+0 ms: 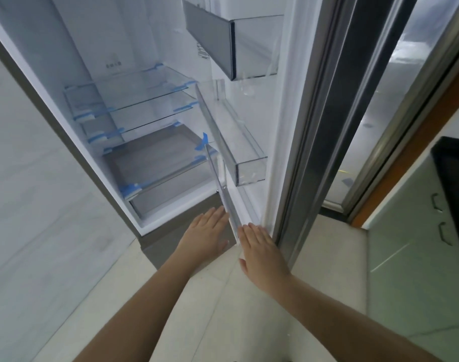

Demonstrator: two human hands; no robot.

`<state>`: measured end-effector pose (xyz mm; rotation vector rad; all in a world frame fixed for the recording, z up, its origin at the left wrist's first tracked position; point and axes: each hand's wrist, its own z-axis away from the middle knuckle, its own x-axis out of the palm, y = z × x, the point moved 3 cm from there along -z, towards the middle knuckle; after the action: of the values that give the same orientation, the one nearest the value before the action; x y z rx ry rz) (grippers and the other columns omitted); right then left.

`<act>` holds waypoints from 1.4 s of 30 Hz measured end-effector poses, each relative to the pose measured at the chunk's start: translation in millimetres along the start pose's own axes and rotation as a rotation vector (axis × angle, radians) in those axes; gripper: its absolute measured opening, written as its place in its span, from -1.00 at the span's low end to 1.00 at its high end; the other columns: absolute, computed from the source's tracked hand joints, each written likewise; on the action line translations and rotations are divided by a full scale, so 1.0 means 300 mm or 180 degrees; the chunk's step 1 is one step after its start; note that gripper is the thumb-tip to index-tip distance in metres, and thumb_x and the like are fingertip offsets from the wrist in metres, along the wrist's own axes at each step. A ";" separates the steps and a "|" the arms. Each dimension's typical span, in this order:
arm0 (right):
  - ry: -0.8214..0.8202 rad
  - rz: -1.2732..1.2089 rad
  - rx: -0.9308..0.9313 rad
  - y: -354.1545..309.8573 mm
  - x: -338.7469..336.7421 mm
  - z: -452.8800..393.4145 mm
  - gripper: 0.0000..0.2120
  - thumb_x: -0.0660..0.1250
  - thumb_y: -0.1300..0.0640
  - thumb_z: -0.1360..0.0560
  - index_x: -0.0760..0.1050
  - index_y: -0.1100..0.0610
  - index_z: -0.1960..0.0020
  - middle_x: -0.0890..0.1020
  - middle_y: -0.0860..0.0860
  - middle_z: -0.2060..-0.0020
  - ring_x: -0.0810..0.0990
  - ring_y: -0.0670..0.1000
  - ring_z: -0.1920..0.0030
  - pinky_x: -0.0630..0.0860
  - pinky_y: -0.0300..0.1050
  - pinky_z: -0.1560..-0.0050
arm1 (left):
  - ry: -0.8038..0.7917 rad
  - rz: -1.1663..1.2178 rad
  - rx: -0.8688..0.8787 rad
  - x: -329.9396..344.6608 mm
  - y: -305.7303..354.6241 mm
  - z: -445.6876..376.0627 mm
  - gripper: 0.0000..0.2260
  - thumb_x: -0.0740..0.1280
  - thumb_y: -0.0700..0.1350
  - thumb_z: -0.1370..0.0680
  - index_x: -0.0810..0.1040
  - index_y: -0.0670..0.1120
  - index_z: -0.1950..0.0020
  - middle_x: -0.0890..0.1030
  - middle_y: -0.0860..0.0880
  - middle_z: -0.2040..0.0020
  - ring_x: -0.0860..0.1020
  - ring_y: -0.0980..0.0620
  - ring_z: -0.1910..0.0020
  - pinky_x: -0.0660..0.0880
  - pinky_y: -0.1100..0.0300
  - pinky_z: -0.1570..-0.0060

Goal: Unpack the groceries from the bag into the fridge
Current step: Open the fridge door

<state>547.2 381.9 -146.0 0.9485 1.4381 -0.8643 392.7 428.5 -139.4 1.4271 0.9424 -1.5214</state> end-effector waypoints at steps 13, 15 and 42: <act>0.0299 -0.0331 0.0283 0.287 0.038 0.068 -0.29 0.45 -0.03 -0.37 0.32 0.21 -0.41 0.44 0.15 -0.36 0.34 0.14 -0.42 0.14 0.05 -0.45 | 0.0199 0.0046 0.0434 0.061 0.169 -0.208 -0.28 0.26 -0.04 -0.57 -0.12 0.07 -0.58 -0.07 -0.06 -0.60 -0.21 -0.01 -0.53 -0.18 0.02 -0.48; 0.0314 -0.0278 0.0363 0.341 0.034 0.070 -0.31 0.47 -0.03 -0.36 0.36 0.21 -0.39 0.46 0.14 -0.35 0.38 0.13 -0.40 0.11 0.04 -0.43 | 0.0216 0.0076 0.0480 0.066 0.201 -0.242 -0.28 0.29 -0.05 -0.56 -0.09 0.07 -0.58 -0.01 -0.07 -0.60 -0.09 -0.07 -0.57 -0.03 -0.05 -0.52; 0.0440 0.0125 0.2260 0.597 0.093 -0.223 -0.32 0.45 -0.01 -0.36 0.37 0.22 -0.40 0.48 0.27 -0.25 0.46 0.29 -0.26 0.42 0.18 -0.28 | 0.0566 0.0227 0.1274 0.001 0.012 -0.809 -0.35 0.52 -0.14 -0.36 0.42 -0.12 -0.42 0.52 -0.21 -0.33 0.51 -0.23 -0.29 0.41 -0.15 -0.24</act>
<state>683.6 517.0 -166.8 1.5805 1.2279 -1.3386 487.7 651.1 -157.8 1.8844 0.7028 -1.6097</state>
